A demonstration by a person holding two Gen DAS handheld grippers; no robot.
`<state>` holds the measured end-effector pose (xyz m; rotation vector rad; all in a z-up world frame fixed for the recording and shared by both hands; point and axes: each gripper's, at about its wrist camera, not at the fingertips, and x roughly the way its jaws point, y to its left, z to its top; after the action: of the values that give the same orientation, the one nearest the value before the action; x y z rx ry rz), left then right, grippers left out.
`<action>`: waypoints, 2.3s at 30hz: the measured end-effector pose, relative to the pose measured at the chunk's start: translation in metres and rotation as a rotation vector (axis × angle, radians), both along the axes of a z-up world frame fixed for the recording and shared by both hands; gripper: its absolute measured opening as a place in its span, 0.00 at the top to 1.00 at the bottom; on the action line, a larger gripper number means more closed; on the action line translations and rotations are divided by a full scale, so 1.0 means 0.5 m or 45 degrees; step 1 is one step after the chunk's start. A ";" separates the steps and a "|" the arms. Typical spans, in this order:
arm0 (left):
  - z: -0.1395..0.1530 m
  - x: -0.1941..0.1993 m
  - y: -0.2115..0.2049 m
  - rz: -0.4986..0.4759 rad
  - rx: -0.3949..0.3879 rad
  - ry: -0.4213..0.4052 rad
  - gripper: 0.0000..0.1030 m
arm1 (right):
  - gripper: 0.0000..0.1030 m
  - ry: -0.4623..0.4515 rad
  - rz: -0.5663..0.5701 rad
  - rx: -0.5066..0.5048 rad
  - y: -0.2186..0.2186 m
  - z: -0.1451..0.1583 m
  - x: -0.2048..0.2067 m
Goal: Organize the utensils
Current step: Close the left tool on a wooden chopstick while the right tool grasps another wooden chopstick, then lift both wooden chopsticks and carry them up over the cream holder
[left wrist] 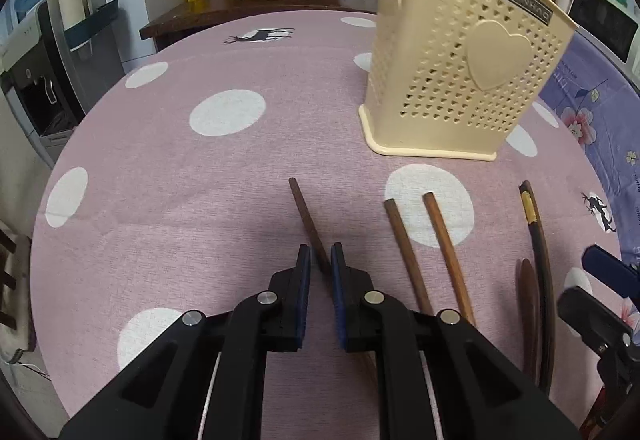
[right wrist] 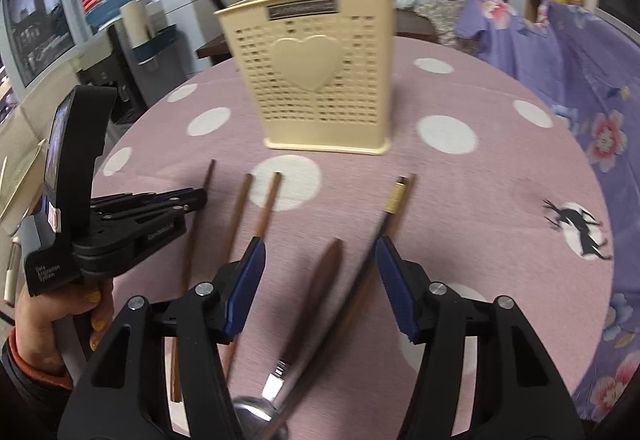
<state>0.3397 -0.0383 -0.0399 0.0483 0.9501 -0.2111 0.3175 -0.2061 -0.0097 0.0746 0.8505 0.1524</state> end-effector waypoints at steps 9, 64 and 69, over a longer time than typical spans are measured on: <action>-0.004 0.002 0.058 0.056 -0.009 0.007 0.89 | 0.65 0.183 0.084 -0.040 0.088 -0.052 0.119; 0.017 0.031 0.001 0.082 0.050 -0.110 0.94 | 0.92 0.129 -0.049 0.023 0.087 -0.070 0.159; 0.055 0.017 0.015 0.099 -0.002 -0.174 0.94 | 0.92 0.082 -0.046 0.096 0.073 -0.042 0.143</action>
<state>0.3480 -0.0306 -0.0124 0.0237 0.8140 -0.1351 0.3889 -0.1697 -0.0307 0.1658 0.9069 0.1485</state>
